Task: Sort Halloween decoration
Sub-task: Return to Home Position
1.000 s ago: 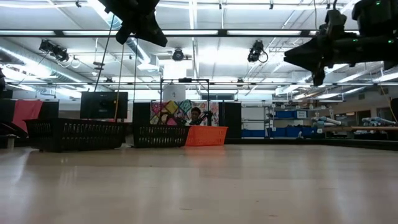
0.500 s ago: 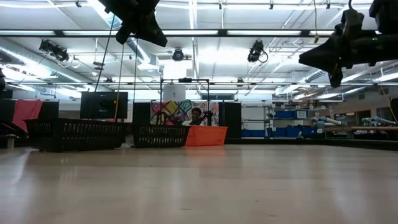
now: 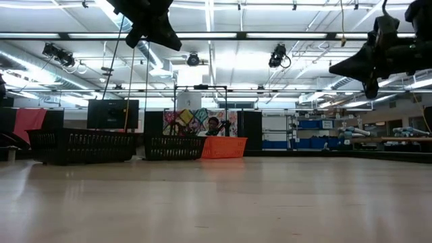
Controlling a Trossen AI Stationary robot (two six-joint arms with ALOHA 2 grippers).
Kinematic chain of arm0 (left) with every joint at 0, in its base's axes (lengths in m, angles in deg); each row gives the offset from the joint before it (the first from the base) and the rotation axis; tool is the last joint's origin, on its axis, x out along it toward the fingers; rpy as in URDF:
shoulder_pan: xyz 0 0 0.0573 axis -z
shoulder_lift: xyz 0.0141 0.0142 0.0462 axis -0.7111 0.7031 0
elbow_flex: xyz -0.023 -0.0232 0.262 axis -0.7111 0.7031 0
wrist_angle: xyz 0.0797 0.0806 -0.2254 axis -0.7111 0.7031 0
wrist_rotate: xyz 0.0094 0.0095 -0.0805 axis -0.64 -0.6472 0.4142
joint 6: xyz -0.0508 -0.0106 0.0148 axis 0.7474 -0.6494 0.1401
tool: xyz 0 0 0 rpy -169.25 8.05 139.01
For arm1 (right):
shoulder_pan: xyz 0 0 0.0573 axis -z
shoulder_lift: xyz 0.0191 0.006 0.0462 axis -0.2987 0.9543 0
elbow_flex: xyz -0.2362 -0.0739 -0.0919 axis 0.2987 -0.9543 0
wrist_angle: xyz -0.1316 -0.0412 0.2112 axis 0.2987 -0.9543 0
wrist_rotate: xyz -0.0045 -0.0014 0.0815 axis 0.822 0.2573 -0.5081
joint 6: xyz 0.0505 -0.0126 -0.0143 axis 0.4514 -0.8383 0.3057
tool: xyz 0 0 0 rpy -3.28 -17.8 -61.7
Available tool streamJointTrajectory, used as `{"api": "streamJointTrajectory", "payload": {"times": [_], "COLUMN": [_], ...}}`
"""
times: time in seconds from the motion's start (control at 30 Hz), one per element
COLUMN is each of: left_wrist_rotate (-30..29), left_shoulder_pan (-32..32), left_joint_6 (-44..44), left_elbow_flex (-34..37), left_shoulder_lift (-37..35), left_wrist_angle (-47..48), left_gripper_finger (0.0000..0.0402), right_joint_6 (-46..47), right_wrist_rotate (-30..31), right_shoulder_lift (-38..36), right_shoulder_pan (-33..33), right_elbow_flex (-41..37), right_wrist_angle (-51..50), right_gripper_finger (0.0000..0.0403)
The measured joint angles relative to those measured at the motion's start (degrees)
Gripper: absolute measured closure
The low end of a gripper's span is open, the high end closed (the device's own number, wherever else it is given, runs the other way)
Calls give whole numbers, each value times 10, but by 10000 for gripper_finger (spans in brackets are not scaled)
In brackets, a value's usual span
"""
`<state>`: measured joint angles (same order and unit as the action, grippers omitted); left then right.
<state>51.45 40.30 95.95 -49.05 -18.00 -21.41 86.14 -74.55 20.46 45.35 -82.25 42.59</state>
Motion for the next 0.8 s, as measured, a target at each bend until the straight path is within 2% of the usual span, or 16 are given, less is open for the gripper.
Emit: {"api": "streamJointTrajectory", "payload": {"times": [0.1,0.23,0.47,0.57,0.7,0.8], "left_wrist_rotate": [0,0,0,0,0,0], "left_shoulder_pan": [0,0,0,0,0,0], "left_joint_6": [0,0,0,0,0,0], "left_elbow_flex": [0,0,0,0,0,0], "left_shoulder_lift": [0,0,0,0,0,0], "left_wrist_angle": [0,0,-1,-2,-2,-2], "left_gripper_finger": [402,402,402,402,402,402], "right_joint_6": [32,59,35,-48,-270,-349], "right_wrist_rotate": [0,5,61,60,59,59], "right_shoulder_lift": [0,7,11,16,22,22], "right_shoulder_pan": [0,-2,-2,0,0,0], "right_elbow_flex": [-32,-62,-64,-64,-64,-64], "right_wrist_angle": [21,108,84,83,85,86], "right_gripper_finger": [390,391,391,391,391,391]}}
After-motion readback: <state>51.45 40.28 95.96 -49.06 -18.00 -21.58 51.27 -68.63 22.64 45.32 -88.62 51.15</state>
